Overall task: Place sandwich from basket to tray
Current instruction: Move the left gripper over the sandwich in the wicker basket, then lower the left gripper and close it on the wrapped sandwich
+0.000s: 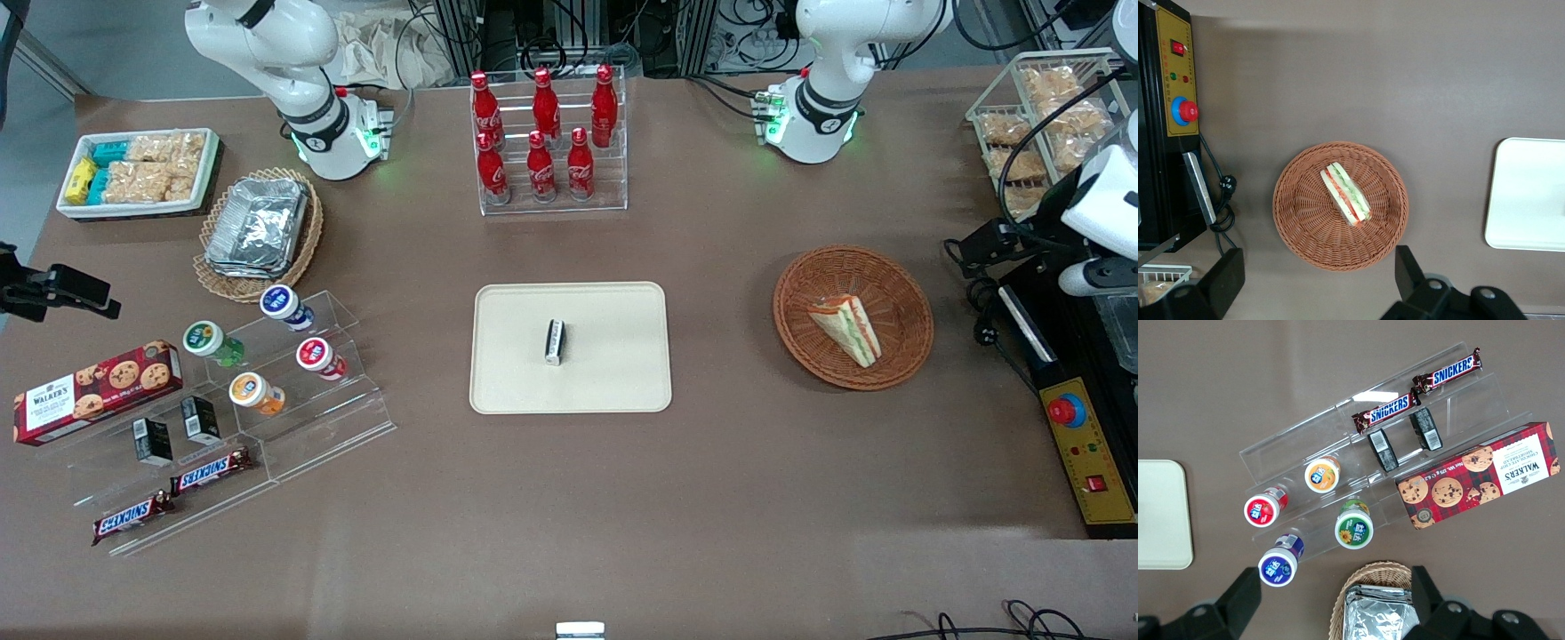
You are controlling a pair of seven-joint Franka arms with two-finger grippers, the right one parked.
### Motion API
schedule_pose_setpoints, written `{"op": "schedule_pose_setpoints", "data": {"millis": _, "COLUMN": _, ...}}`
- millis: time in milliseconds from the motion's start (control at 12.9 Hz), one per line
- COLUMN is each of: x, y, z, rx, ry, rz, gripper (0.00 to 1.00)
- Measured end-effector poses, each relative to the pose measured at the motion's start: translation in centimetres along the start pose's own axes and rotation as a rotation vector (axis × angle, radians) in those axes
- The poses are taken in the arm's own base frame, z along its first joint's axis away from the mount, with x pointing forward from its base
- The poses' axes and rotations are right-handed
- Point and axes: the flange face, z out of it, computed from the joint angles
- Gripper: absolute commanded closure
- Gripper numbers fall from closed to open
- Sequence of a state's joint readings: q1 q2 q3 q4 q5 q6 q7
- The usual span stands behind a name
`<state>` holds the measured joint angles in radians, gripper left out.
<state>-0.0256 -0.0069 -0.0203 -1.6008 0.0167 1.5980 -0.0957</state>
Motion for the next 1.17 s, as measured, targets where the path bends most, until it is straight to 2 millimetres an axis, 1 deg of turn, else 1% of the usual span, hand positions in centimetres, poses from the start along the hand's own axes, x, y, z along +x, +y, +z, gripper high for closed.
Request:
{"op": "schedule_pose_setpoints", "data": {"millis": 311, "x": 0.0, "y": 0.1, "z": 0.2, "rx": -0.002, "ry": -0.01, "rz": -0.008, "gripper": 0.0}}
{"op": "schedule_pose_setpoints", "data": {"millis": 389, "x": -0.1, "y": 0.1, "z": 0.4, "rx": 0.0, "ry": -0.026, "rz": -0.034, "gripper": 0.0}}
{"op": "schedule_pose_setpoints", "data": {"millis": 544, "x": -0.5, "y": 0.4, "z": 1.7, "rx": 0.011, "ry": -0.077, "rz": -0.171, "gripper": 0.0}}
{"op": "schedule_pose_setpoints", "data": {"millis": 700, "x": -0.8, "y": 1.1, "z": 4.2, "rx": 0.023, "ry": -0.1, "rz": -0.289, "gripper": 0.0}}
{"op": "schedule_pose_setpoints", "data": {"millis": 856, "x": -1.6, "y": 1.2, "z": 7.4, "rx": 0.023, "ry": -0.078, "rz": -0.425, "gripper": 0.0}}
{"op": "schedule_pose_setpoints", "data": {"millis": 1089, "x": -4.4, "y": 1.8, "z": 14.3, "rx": 0.015, "ry": -0.03, "rz": -0.673, "gripper": 0.0}}
{"op": "schedule_pose_setpoints", "data": {"millis": 1167, "x": -5.3, "y": 2.0, "z": 16.7, "rx": 0.013, "ry": -0.022, "rz": -0.728, "gripper": 0.0}}
